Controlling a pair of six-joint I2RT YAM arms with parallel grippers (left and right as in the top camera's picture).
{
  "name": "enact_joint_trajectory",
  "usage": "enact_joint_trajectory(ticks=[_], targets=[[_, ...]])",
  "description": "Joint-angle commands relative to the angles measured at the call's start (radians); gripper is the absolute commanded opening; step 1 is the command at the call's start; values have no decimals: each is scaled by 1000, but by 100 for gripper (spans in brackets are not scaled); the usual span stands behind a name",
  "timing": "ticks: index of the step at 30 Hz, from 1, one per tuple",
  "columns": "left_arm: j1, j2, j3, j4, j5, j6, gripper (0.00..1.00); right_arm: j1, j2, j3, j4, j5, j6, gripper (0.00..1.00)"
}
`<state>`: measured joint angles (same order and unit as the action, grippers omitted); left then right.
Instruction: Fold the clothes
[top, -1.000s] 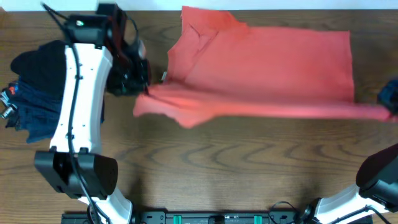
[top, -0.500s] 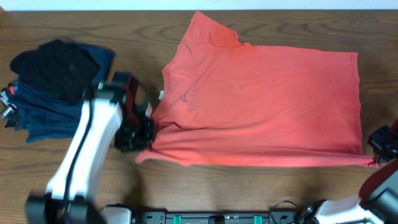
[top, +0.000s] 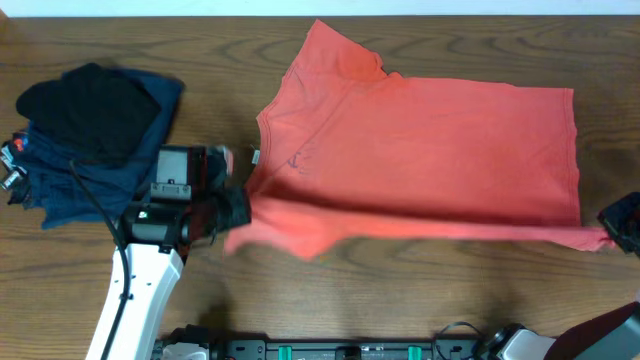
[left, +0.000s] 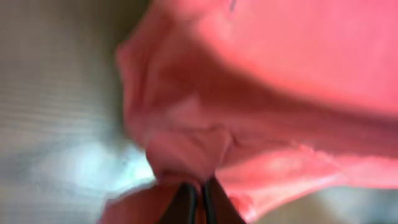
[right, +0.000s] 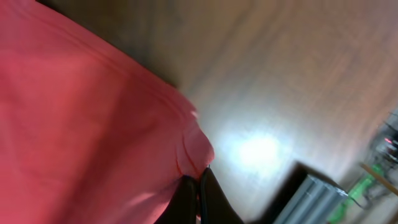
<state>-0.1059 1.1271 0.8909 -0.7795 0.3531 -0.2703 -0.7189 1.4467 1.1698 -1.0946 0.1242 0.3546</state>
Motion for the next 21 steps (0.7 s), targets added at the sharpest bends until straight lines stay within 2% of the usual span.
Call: enact_joint_trajectory(ticks=[1,5,13,21], targets=[[5,53,3,112,0,-95,6,-4,40,-2,69,-69,-23,1],[5,171,3,269,39,-126,6,15,96,-2,202,-143,-54,1],[3,393,3,614,74,-136,6,103,234,-2,362,-158,-57,1],[-10,544,3,787,81,-136,6,153,367,-2,481,-154,-33,1]])
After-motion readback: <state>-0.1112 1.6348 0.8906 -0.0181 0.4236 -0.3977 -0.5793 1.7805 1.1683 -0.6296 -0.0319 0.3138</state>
